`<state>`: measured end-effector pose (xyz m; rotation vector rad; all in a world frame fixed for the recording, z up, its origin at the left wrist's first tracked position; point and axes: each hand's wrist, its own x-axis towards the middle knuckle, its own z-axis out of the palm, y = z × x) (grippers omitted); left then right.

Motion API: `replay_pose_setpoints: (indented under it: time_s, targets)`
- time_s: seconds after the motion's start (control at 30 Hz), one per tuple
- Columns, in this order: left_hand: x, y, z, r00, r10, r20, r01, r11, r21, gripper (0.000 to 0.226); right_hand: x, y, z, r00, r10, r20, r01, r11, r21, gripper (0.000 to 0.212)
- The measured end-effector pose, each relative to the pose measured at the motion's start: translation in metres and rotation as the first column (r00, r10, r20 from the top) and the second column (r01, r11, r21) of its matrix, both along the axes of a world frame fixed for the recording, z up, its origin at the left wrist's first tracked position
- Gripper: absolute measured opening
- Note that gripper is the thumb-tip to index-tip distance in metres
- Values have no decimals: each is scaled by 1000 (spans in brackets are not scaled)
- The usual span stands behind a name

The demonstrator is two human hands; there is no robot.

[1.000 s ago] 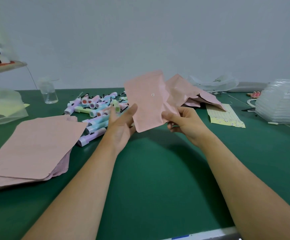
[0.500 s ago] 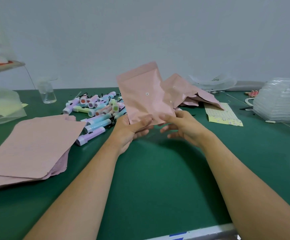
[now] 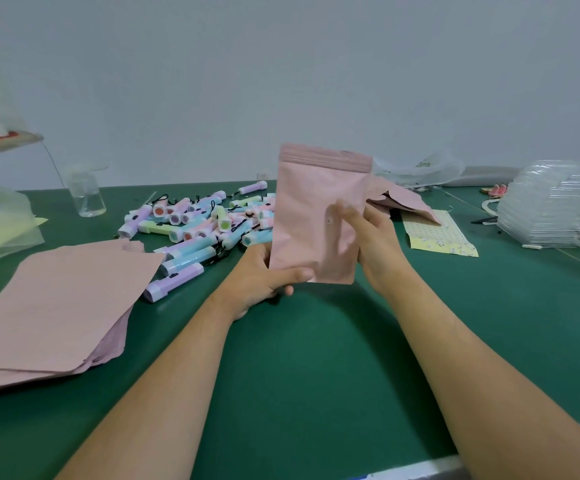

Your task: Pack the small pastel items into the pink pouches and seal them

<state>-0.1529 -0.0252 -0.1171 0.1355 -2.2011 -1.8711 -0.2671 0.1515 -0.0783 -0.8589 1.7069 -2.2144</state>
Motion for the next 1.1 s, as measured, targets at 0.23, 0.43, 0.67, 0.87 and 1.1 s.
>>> replay_pose_setpoints:
  time_s: [0.23, 0.43, 0.67, 0.87, 1.1]
  targets:
    - [-1, 6, 1, 998, 0, -57, -4, 997, -74, 46, -5, -7, -4, 996, -71, -53, 73, 997, 31, 20]
    - [-1, 0, 1, 976, 172, -134, -149, 975, 167, 26, -12, 4, -9, 987, 161, -13, -152, 954, 257, 53]
    - [-2, -1, 2, 926, 318, -202, -259, 927, 272, 32, 11, -9, -16, 902, 419, 108, -429, 833, 350, 38]
    - [0, 1, 6, 908, 365, -206, -296, 907, 301, 56, 27, -30, -19, 922, 355, 152, -377, 915, 147, 28]
    - [-2, 1, 6, 917, 348, -198, -280, 910, 305, 43, 27, -34, -17, 947, 296, 126, -312, 941, 130, 33]
